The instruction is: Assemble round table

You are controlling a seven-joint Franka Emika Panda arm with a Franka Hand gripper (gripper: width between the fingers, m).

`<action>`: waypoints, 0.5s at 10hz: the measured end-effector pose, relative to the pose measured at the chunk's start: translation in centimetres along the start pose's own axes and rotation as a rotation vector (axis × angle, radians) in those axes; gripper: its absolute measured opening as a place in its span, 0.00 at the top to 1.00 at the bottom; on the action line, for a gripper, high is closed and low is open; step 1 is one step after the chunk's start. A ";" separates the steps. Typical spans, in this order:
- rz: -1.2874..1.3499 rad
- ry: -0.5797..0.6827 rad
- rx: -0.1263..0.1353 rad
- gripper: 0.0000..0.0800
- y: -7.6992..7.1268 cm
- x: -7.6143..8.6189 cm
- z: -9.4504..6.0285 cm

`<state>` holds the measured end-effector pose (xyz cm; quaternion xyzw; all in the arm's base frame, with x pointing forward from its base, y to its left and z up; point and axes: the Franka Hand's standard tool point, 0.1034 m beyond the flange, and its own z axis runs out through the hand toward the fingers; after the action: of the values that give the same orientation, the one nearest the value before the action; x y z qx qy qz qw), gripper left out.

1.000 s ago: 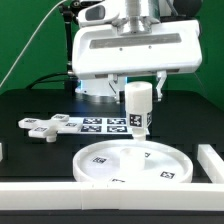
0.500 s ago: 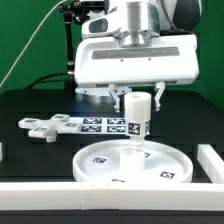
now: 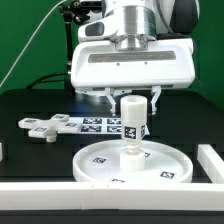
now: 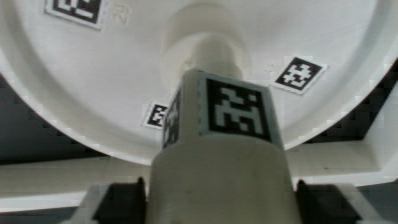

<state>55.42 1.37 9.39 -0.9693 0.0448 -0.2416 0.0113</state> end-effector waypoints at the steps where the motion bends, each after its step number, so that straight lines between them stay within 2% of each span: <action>1: 0.001 0.001 -0.001 0.49 0.1 0.1 0.1; 3: 0.002 0.002 -0.006 0.49 0.6 0.3 0.8; 5: 0.000 -0.001 -0.004 0.49 0.4 0.2 1.3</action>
Offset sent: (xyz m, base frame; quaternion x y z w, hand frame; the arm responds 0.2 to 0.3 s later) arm 0.0104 -0.0016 -0.0081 -0.0061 0.0142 -0.0081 0.9998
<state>56.19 0.94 8.29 -0.9694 0.0452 -0.2413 0.0094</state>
